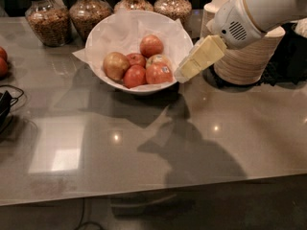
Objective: Pick apple from white bowl
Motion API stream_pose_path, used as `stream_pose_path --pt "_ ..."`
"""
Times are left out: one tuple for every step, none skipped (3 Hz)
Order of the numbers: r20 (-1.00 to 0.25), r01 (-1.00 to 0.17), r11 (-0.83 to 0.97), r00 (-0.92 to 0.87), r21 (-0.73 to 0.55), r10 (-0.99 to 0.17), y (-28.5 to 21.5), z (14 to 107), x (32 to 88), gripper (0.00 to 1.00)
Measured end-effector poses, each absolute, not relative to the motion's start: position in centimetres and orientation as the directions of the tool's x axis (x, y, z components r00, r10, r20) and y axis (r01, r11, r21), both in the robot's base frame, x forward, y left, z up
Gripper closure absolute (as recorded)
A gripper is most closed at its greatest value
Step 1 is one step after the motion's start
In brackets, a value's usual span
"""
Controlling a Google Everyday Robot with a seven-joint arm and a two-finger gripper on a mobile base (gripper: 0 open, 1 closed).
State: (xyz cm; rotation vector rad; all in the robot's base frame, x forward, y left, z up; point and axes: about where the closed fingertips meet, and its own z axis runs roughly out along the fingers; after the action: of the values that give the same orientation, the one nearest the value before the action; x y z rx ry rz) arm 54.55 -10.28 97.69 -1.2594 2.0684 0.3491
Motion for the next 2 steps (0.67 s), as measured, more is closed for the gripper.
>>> stream_pose_path --pt "-0.681 -0.877 0.476 -0.311 -0.062 -0.663 -8.1 97.1 54.9 0.0" --pt "-0.693 -0.881 0.472 -0.321 -0.031 -0.645 -6.3 96.7 55.1 0.01"
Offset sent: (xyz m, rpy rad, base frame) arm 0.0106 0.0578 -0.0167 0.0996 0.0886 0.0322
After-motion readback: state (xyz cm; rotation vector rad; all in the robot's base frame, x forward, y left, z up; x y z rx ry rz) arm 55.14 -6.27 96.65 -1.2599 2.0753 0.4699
